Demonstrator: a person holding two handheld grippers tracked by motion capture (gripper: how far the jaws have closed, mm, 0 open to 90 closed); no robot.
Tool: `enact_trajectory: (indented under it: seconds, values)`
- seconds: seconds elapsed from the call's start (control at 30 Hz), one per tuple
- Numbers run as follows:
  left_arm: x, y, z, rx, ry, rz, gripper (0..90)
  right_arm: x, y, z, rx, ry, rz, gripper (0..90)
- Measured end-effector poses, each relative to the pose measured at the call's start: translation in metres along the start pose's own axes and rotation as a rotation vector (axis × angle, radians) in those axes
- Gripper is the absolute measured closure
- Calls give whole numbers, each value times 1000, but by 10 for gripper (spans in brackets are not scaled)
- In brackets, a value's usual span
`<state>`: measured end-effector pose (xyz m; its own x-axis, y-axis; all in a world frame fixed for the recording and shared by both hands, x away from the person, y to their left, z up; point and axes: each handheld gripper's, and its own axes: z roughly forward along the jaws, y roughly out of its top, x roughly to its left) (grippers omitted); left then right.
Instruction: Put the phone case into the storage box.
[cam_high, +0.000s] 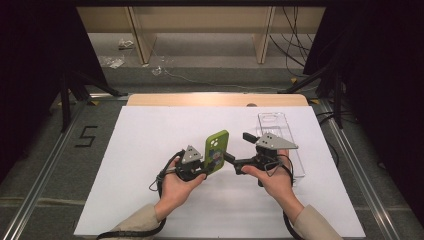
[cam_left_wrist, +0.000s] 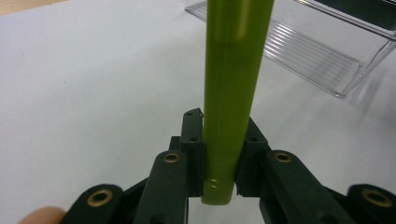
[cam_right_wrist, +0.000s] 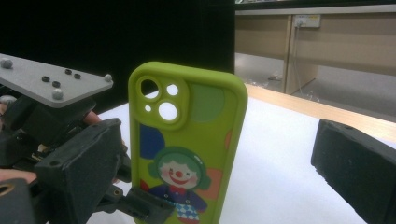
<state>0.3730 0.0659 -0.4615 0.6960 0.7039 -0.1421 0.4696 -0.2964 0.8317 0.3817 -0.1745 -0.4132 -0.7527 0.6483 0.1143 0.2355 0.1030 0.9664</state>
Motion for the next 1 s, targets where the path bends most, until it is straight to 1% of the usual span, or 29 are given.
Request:
enact_trajectory:
  seconds: [0.17,0.37,0.87,1.0]
  values:
    - [-2,1,2,-2,-2,4,765,0,0,0,-8,-11,7,32]
    - [-5,2,4,-1,-7,10,765,0,0,0,-11,-8,16,32]
    - [-12,4,9,-2,-14,15,765,0,0,3,-16,-21,31,31]
    - [-14,5,10,-1,-18,20,765,1,0,4,-21,-24,43,31]
